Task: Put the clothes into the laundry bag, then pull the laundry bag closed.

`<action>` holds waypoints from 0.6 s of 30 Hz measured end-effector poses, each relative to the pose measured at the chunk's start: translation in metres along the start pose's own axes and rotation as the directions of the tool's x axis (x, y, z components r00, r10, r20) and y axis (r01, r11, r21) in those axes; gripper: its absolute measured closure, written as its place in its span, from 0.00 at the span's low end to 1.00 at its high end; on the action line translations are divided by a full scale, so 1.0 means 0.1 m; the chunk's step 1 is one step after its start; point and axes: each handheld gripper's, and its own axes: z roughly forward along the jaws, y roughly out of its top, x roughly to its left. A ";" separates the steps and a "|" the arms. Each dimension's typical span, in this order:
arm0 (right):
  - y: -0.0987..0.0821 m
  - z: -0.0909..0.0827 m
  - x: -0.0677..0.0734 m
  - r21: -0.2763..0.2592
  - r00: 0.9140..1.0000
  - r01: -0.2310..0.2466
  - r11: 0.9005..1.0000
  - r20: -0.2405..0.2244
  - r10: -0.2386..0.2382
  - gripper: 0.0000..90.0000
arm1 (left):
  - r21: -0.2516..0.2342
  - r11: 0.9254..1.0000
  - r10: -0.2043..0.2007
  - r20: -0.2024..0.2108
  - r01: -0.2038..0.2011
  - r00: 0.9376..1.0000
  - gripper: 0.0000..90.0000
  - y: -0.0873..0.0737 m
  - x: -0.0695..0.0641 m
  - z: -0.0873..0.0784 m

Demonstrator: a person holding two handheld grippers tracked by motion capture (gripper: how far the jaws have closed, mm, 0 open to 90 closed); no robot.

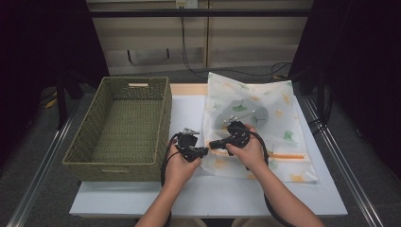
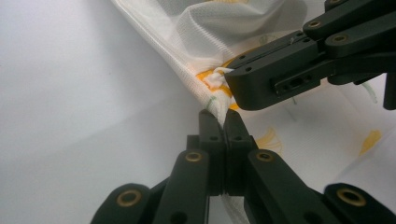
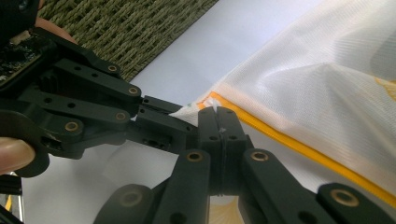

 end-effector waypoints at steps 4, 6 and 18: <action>0.00 -0.02 0.01 -0.006 1.000 -0.002 1.000 0.008 0.002 1.00 | -0.003 1.000 -0.010 0.004 0.010 1.000 0.99 0.01 0.00 -0.02; 0.00 -0.02 0.02 -0.011 1.000 -0.004 1.000 0.012 0.004 1.00 | -0.002 1.000 -0.015 0.006 0.015 1.000 0.99 0.01 0.00 -0.02; -0.01 -0.03 0.05 -0.006 1.000 -0.002 1.000 0.028 0.002 1.00 | 0.007 0.999 -0.053 0.019 0.053 0.998 1.00 0.02 0.02 -0.06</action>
